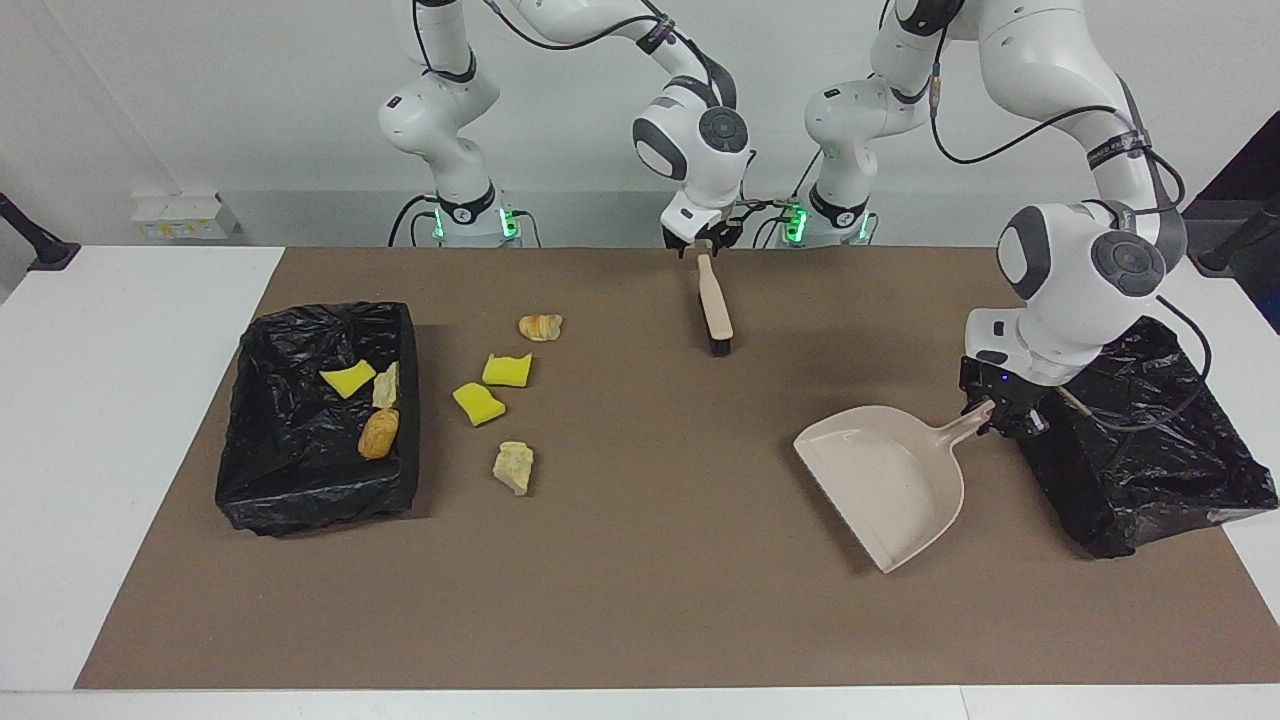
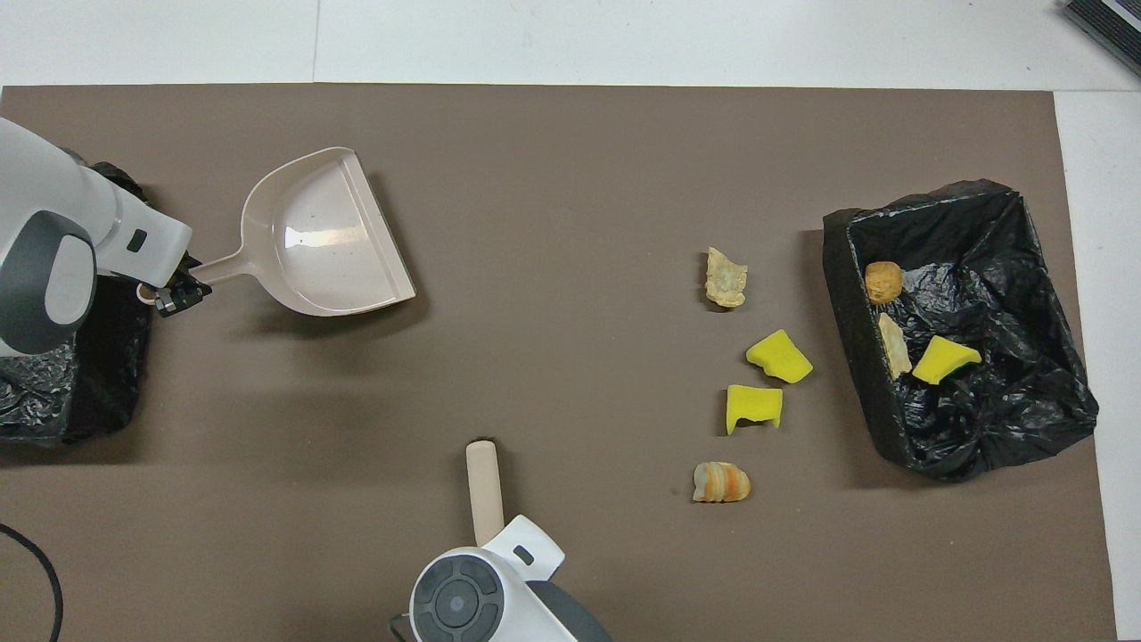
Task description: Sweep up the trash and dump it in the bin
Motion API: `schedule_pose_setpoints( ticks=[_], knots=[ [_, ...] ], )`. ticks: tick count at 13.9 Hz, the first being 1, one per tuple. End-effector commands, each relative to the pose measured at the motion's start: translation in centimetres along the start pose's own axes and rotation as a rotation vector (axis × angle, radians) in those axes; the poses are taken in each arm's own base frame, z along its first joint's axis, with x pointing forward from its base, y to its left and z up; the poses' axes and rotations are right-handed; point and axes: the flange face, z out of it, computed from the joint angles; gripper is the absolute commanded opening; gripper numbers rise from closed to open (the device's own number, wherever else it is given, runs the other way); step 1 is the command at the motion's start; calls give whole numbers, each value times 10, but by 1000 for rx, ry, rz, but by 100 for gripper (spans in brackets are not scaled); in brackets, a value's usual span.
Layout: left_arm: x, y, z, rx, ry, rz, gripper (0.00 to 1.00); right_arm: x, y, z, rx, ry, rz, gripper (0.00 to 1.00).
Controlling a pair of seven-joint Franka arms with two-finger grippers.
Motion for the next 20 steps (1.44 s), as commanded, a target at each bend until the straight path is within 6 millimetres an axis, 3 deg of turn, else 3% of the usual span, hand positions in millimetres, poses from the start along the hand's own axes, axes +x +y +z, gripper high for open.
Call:
schedule_pose_setpoints(
  ticks=[1, 8, 9, 11, 12, 18, 20],
  knots=[
    [-5, 4, -2, 10, -16, 16, 0, 0, -2, 2, 33, 4, 18, 61],
    [-5, 6, -1, 8, -19, 17, 0, 10, -2, -13, 8, -38, 30, 48],
    [-5, 6, -1, 8, -19, 17, 0, 10, -2, -13, 7, -39, 27, 40],
    [-5, 6, -1, 8, -19, 16, 0, 9, 0, -11, 5, -39, 29, 9],
    [-4, 6, -1, 8, -19, 17, 0, 9, 1, -9, 6, -37, 28, 0],
    [3, 8, -1, 8, -19, 22, 0, 11, -1, -13, 9, -31, 17, 0],
    [7, 7, -3, 10, -30, 40, 0, 19, 4, -35, 0, -34, -27, 0]
  ],
)
